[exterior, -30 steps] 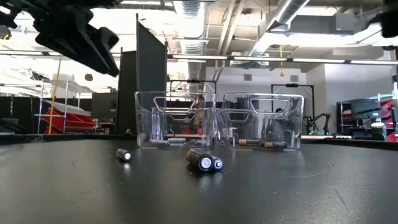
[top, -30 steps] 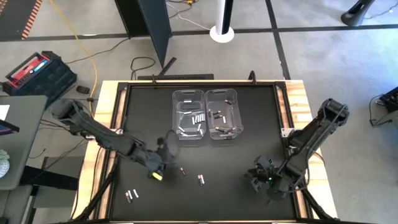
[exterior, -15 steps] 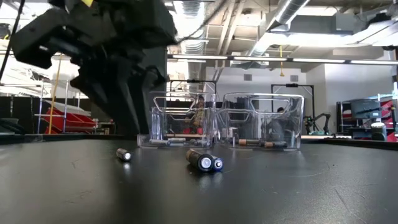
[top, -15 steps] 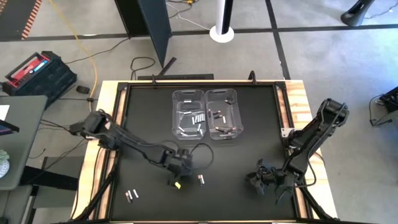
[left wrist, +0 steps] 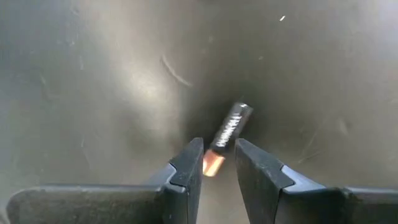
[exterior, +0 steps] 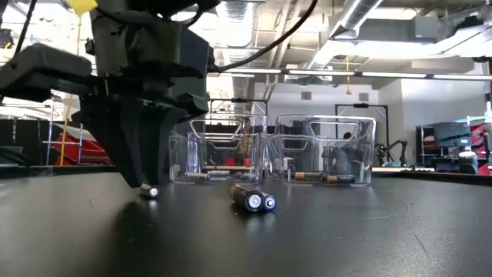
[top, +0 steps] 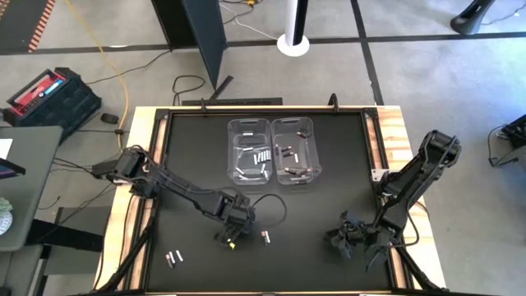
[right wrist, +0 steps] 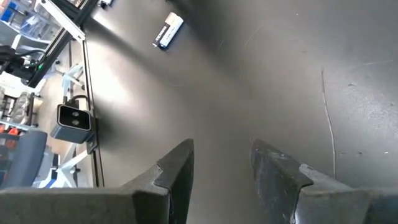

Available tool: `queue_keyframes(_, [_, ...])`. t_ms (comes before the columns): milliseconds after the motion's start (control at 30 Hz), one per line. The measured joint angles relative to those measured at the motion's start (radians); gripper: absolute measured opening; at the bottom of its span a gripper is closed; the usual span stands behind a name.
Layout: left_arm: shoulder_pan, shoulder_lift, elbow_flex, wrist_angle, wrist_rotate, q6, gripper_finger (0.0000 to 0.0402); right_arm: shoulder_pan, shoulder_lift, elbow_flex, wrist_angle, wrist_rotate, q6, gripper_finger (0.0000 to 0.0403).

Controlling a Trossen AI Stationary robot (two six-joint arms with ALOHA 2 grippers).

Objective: Sort batteries
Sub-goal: Put the black battery into the right transparent bin

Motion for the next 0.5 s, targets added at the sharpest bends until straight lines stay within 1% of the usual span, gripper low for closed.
queue_keyframes(333, [0.022, -0.005, -0.057, 0.027, 0.005, 0.013, 0.0085, -0.003, 0.0, 0.0, -0.002, 0.0, 0.0, 0.0173])
queue_keyframes(500, [0.026, -0.005, -0.071, 0.064, 0.005, 0.013, 0.0065, -0.004, 0.0, 0.0, -0.002, 0.001, 0.001, 0.0173])
